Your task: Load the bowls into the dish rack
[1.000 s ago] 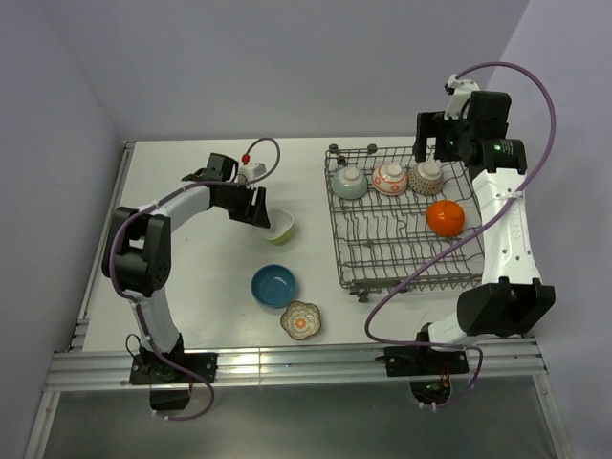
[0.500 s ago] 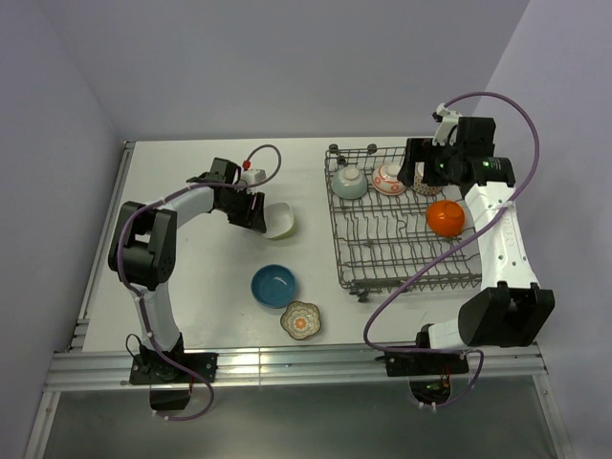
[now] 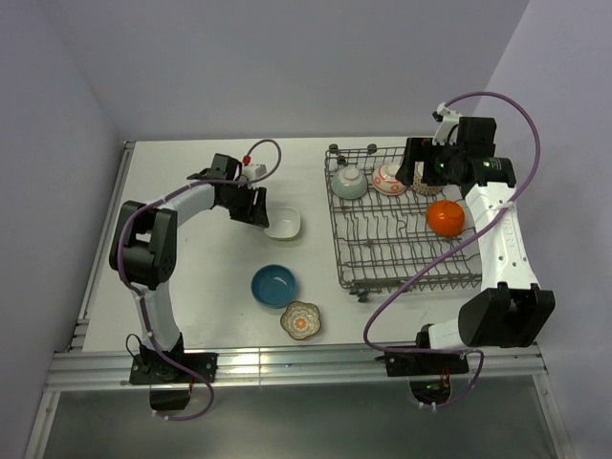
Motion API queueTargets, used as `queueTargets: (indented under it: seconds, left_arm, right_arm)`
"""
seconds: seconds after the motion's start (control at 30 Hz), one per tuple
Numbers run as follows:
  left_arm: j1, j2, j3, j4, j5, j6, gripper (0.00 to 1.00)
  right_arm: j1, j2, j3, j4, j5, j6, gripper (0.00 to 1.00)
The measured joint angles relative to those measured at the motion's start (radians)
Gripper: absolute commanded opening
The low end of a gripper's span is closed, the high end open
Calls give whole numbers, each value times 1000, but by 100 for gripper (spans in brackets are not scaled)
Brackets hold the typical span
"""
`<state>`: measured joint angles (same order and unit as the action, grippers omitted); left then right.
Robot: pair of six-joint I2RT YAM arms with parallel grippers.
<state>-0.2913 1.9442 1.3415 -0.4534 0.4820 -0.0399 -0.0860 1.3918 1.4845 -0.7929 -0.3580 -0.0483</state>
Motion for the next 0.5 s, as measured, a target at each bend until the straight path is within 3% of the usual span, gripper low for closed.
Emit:
queueTargets:
  seconds: [0.47, 0.5]
  left_arm:
    - [-8, 103, 94, 4, 34, -69, 32]
    - [-8, 113, 101, 4, 42, -77, 26]
  right_arm:
    - [-2, -2, -48, 53, -74, 60, 100]
    - [-2, -2, -60, 61, -81, 72, 100]
